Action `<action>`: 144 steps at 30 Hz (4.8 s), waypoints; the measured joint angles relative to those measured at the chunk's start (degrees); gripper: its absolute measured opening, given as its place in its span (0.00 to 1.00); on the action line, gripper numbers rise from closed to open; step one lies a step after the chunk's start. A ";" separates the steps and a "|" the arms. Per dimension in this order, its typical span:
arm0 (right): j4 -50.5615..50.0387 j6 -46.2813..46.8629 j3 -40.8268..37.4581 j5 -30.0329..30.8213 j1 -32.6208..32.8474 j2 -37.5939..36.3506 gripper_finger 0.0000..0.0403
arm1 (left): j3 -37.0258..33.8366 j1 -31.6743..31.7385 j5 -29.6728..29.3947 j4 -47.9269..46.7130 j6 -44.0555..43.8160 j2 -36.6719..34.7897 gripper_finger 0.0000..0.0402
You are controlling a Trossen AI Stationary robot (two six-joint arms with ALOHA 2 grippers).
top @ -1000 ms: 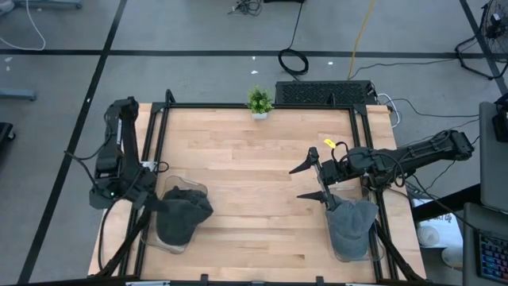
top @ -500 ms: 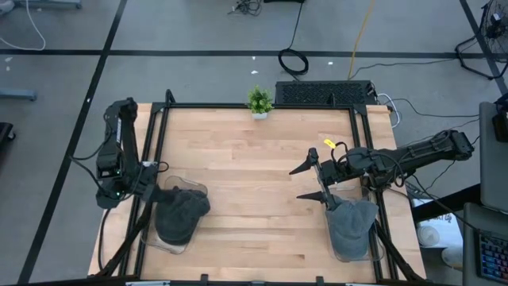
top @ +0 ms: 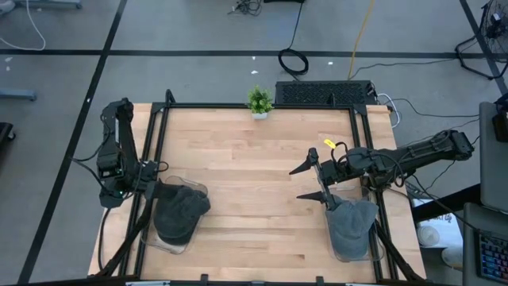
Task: Pick & Place hat
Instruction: Put the black cap into the left transparent bin
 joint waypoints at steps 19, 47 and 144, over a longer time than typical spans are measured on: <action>0.00 -0.06 0.00 0.00 -0.02 0.00 0.86 | 10.78 0.64 -1.31 0.15 5.36 -2.56 0.93; -0.94 0.57 0.00 0.15 0.00 0.00 0.86 | 16.72 0.64 0.78 -0.08 17.03 12.58 0.92; 10.77 3.51 -7.93 0.04 -0.02 -0.02 0.86 | 43.19 31.07 32.14 -34.91 14.75 51.36 0.71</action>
